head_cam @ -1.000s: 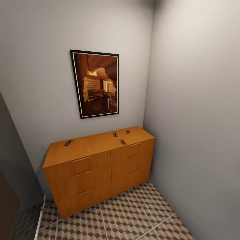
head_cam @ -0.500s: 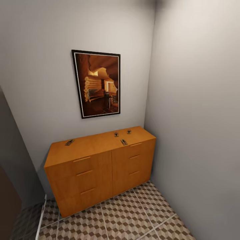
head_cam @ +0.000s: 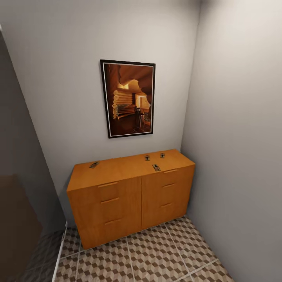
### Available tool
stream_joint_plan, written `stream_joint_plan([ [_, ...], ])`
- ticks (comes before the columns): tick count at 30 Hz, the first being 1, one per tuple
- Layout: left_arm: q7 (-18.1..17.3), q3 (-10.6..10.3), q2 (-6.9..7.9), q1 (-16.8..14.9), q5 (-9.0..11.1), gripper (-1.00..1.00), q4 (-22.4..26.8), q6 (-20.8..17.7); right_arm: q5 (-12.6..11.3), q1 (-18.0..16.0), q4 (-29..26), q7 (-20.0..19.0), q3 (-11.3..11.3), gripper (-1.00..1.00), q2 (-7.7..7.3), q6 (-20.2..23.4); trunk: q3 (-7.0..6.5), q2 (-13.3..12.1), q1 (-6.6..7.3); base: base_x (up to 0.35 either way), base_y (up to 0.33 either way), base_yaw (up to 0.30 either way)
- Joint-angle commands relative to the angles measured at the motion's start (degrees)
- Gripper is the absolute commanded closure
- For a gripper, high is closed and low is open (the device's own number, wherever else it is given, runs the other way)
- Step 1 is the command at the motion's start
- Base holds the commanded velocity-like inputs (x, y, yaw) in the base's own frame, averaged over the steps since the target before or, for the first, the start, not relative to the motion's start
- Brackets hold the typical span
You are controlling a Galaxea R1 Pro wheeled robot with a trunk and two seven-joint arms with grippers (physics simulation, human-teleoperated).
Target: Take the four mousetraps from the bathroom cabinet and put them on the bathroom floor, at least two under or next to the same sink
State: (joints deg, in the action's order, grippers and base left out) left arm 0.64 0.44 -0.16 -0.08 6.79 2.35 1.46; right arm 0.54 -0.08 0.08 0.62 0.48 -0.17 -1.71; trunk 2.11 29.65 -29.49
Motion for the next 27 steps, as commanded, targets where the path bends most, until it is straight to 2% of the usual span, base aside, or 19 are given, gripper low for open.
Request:
stream_joint_plan([
  [1, 0.1, 0.0, -0.02, 0.0, 0.5, -1.00, 0.0, 0.1, 0.0, 0.0, 0.0, 0.1, 0.0, -1.00, 0.00, -0.2, 0.09, 0.1, -0.03, 0.000, 0.000, 0.065],
  [9, 0.0, 0.0, 0.04, 0.0, 0.5, -1.00, 0.0, 0.1, 0.0, 0.0, 0.0, 0.0, 0.0, -1.00, 0.00, -0.2, 0.09, 0.1, -0.03, 0.131, 0.000, 0.026],
  [27, 0.0, 0.0, 0.07, 0.0, 0.6, -1.00, -0.1, 0.1, 0.0, 0.0, 0.0, 0.0, 0.0, -1.00, 0.00, -0.2, 0.09, 0.1, -0.03, 0.300, 0.000, 0.002],
])
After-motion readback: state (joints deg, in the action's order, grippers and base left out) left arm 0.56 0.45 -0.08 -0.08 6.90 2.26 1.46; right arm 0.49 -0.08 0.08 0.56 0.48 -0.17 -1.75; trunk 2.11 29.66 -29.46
